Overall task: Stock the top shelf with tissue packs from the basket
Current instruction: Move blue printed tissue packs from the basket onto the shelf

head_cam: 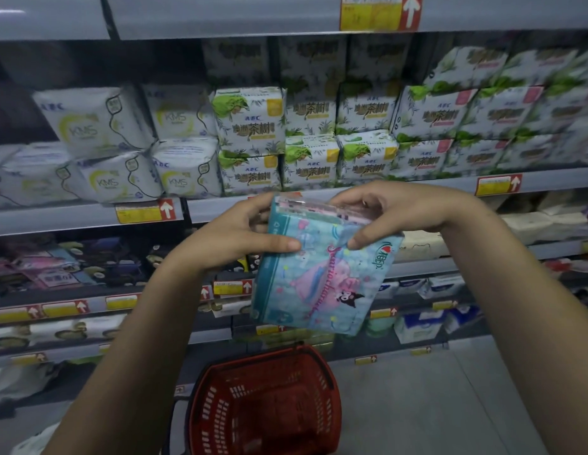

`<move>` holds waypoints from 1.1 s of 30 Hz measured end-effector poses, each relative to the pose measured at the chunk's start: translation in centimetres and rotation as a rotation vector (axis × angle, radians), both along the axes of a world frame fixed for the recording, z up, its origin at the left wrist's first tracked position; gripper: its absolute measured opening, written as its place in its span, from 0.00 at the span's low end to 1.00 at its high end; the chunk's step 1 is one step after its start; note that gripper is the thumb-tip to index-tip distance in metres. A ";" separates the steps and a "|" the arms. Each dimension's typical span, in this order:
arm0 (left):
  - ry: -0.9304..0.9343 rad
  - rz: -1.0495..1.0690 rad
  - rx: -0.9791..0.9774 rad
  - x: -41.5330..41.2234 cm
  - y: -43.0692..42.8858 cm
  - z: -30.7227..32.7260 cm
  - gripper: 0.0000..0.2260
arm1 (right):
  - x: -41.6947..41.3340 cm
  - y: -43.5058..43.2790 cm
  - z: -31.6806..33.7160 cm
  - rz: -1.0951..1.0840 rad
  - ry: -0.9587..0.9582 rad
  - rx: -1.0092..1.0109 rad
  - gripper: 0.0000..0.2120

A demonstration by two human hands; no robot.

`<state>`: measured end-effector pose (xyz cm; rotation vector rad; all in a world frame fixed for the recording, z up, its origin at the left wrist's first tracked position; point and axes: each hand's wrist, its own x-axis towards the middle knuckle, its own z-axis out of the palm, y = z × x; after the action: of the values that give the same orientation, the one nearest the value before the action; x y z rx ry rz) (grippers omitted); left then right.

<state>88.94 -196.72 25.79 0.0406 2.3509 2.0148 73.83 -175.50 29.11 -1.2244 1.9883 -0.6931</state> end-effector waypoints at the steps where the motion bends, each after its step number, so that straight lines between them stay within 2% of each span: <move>1: 0.008 0.008 0.017 -0.1 0.0 0.1 0.27 | 0.0 0.0 0.2 0.008 -0.003 0.007 0.34; 6: 0.049 0.044 0.095 -0.3 0.1 -0.2 0.19 | 0.5 -0.3 1.5 0.022 0.013 0.083 0.37; 8: 0.066 0.076 0.123 -0.1 0.0 -0.7 0.21 | 1.0 0.1 2.1 -0.017 0.073 0.047 0.39; 12: 0.110 0.199 0.260 0.3 -0.1 -2.1 0.22 | 1.6 1.9 1.9 -0.195 0.034 -0.216 0.38; 15: 0.141 0.276 0.380 0.6 -0.1 -3.0 0.29 | 1.8 2.9 -0.3 -0.343 -0.005 -0.413 0.41; 18: 0.145 0.383 0.550 1.0 0.7 -4.0 0.39 | 2.6 3.2 -3.3 -0.505 -0.114 -0.624 0.45; 22: 0.169 0.489 0.739 1.1 2.3 -5.3 0.41 | 4.4 3.0 -6.7 -0.710 -0.309 -0.789 0.50; 24: 0.183 0.540 0.829 1.1 3.2 -5.4 0.38 | 5.1 2.9 -7.9 -0.746 -0.417 -0.823 0.58; 27: 0.184 0.617 0.883 1.0 4.5 -5.4 0.23 | 6.1 2.2 -9.5 -0.762 -0.610 -0.864 0.66; 30: 0.225 0.640 0.936 0.8 5.4 -5.5 0.23 | 7.7 0.4 -10.5 -0.768 -0.840 -0.920 0.65; 33: 0.246 0.631 1.001 0.5 5.7 -5.4 0.35 | 8.8 -1.4 -10.8 -0.764 -0.920 -0.959 0.51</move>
<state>89.47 -191.04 20.43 -0.4921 1.2433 3.4338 82.65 -176.86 18.28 -0.3067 1.2263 -2.2642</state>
